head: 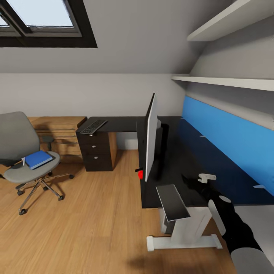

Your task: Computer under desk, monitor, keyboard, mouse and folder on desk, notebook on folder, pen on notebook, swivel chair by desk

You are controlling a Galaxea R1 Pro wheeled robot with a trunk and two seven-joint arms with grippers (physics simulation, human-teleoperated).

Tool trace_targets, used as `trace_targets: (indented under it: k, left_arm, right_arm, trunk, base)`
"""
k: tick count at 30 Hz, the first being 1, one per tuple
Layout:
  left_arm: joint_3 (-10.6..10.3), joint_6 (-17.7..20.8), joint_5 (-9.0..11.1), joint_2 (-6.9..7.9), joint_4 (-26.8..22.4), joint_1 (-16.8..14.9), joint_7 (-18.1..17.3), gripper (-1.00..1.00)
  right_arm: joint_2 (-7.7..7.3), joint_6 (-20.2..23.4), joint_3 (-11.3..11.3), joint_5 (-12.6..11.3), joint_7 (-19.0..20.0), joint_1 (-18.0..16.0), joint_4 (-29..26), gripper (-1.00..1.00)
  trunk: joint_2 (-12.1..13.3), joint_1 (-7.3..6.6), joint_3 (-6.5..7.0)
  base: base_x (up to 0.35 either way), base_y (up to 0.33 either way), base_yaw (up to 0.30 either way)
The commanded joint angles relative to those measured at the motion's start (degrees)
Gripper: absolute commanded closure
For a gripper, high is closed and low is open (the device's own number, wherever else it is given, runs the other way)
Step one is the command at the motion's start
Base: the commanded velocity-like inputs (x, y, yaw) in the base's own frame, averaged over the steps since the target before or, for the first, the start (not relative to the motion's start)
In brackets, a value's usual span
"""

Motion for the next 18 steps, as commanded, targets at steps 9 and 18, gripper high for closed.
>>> trace_targets:
  k: [9,18]
  left_arm:
    - [-0.1,-0.2,0.0,-0.01,0.0,0.0,0.3,-1.0]
    - [-0.1,-0.2,0.0,-0.01,0.0,0.0,0.3,-1.0]
  right_arm:
    - [-0.05,1.0,-0.4,-1.9,0.2,2.8,-3.5,-1.0]
    - [-0.03,1.1,-0.5,-2.1,0.3,3.3,-3.4,-1.0]
  trunk:
    - [0.0,-0.04,-0.05]
    - [0.0,-0.04,-0.05]
  base:
    - [-0.319,0.001,0.0]
    - [-0.286,0.123,0.0]
